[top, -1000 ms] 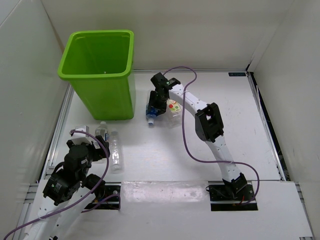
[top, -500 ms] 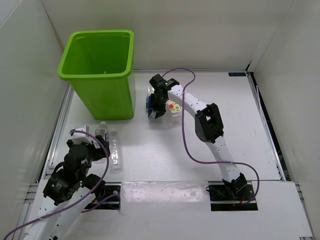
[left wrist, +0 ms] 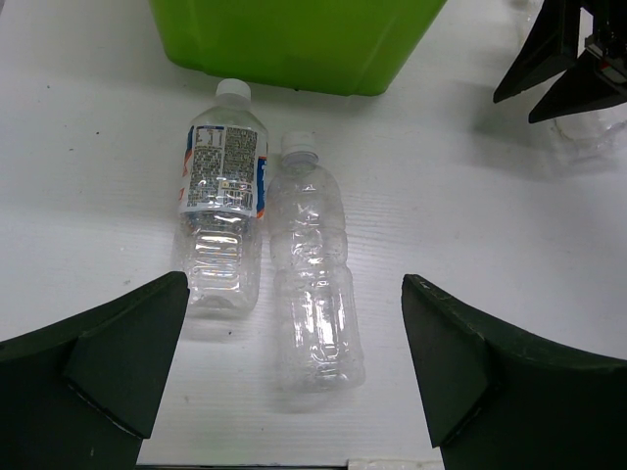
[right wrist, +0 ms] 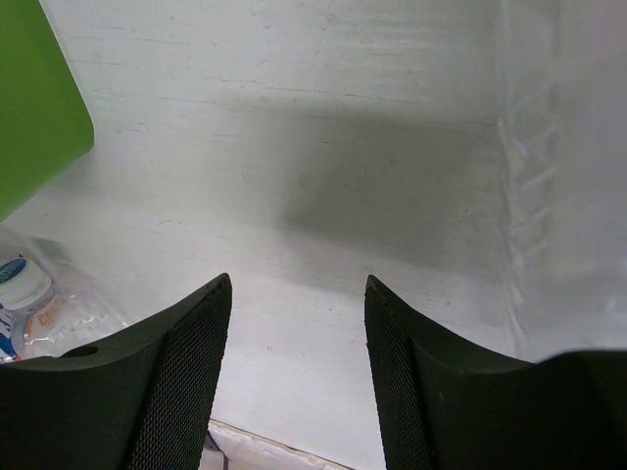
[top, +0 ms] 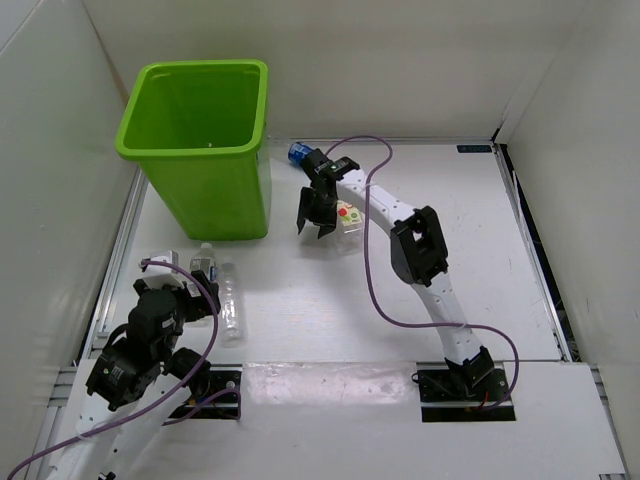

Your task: Put the plastic bottles in the bin

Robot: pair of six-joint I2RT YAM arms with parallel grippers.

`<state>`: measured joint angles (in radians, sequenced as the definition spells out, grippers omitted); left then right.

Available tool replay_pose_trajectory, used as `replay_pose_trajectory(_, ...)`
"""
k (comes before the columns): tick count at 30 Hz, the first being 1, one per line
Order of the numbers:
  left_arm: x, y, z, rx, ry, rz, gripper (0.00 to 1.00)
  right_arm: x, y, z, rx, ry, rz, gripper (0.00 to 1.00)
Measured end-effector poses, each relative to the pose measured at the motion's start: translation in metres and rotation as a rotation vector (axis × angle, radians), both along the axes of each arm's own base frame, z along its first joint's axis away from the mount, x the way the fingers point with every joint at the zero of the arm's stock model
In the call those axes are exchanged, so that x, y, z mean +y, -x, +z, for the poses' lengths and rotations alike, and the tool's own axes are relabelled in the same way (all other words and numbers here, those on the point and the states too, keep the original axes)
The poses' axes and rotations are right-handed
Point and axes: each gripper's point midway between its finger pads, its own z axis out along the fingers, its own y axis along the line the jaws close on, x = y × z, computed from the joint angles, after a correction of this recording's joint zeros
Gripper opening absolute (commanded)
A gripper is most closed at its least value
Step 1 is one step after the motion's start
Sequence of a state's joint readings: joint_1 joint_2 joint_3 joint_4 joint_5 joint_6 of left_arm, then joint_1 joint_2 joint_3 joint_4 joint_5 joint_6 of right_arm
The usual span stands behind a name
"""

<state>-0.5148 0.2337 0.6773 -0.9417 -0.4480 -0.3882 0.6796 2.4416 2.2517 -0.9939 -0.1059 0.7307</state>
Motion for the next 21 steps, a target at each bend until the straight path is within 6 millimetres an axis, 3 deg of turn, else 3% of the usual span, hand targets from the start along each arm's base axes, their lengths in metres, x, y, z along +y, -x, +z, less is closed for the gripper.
replay_pose_trajectory(17,0.001,0.001,0.002,-0.011,0.0,-0.002,1.0,0.012,-0.02,0.035,-0.151,-0.059,0.03,0.62)
replay_pose_trajectory(18,0.001,0.001,0.002,-0.011,0.0,-0.002,1.0,0.013,-0.021,0.037,-0.168,-0.059,0.045,0.63)
replay_pose_trajectory(19,0.001,0.001,0.002,-0.011,0.0,-0.003,1.0,0.014,-0.022,0.038,-0.185,-0.058,0.057,0.72)
replay_pose_trajectory(20,0.001,0.001,0.002,-0.011,0.0,-0.002,1.0,0.015,-0.023,0.041,-0.206,-0.058,0.071,0.72)
replay_pose_trajectory(21,0.001,0.001,0.002,-0.011,0.0,-0.002,1.0,0.016,-0.026,0.044,-0.233,-0.054,0.094,0.81)
